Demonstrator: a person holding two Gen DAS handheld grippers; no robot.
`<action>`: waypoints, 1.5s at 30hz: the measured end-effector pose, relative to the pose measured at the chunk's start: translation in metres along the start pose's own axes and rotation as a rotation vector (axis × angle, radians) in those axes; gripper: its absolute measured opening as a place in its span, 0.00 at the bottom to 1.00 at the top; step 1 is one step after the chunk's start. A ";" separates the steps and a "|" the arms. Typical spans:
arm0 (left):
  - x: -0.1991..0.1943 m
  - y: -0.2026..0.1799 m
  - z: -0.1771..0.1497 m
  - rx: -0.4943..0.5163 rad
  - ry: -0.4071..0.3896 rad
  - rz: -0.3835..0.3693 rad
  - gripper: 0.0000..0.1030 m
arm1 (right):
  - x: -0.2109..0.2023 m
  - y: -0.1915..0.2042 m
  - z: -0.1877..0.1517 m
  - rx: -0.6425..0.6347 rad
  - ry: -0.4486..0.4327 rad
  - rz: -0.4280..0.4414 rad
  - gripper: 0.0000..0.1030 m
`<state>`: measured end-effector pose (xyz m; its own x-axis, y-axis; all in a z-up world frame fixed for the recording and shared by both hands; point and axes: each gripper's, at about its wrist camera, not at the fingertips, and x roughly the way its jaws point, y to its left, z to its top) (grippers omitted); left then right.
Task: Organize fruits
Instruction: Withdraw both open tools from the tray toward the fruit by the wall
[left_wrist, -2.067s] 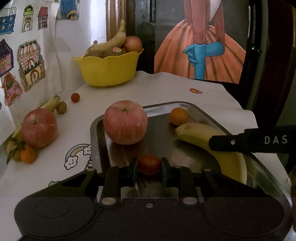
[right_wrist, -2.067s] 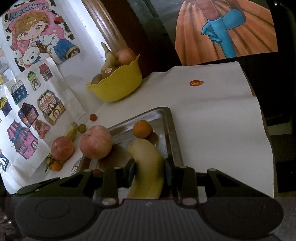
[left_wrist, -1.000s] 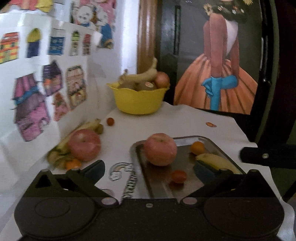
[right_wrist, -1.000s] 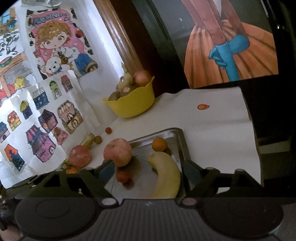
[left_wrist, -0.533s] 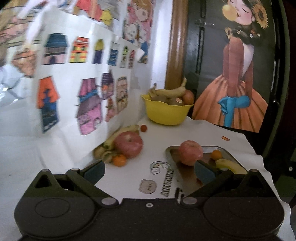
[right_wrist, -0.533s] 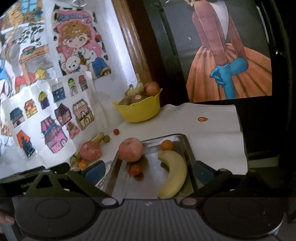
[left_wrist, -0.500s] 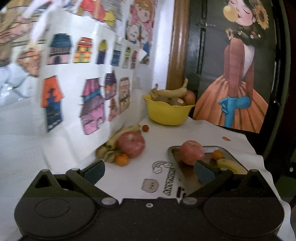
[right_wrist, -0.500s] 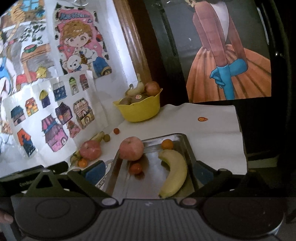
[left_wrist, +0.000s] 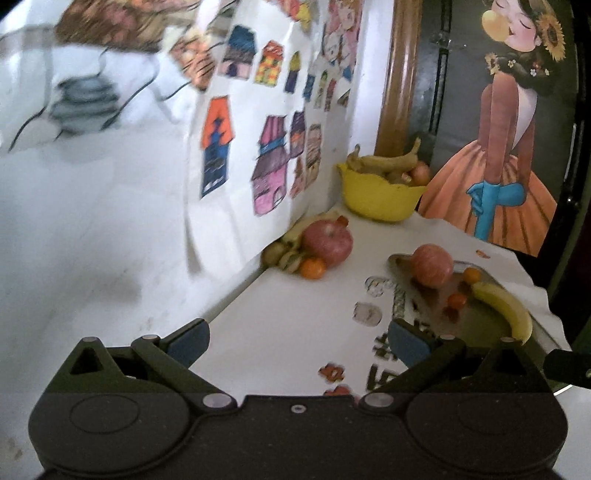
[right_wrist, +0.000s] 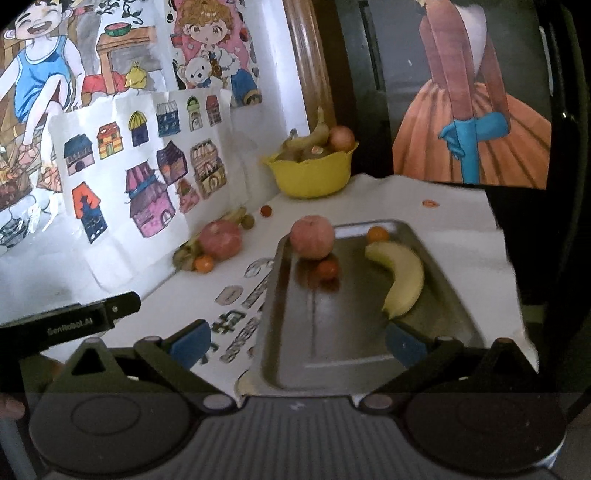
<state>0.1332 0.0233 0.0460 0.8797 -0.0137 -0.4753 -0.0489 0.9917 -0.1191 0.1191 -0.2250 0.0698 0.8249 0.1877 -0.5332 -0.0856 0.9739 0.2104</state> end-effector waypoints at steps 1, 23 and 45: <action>-0.001 0.004 -0.003 -0.002 0.005 0.002 0.99 | -0.001 0.001 -0.004 0.017 0.001 -0.002 1.00; 0.016 0.038 -0.013 -0.029 0.059 0.032 0.99 | 0.032 0.043 -0.023 0.033 0.117 0.000 1.00; 0.056 0.021 0.008 0.017 0.085 0.073 0.99 | 0.087 0.054 0.041 -0.119 0.072 0.102 1.00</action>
<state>0.1851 0.0444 0.0239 0.8311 0.0483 -0.5541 -0.1026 0.9924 -0.0674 0.2093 -0.1608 0.0681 0.7666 0.2906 -0.5725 -0.2354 0.9568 0.1704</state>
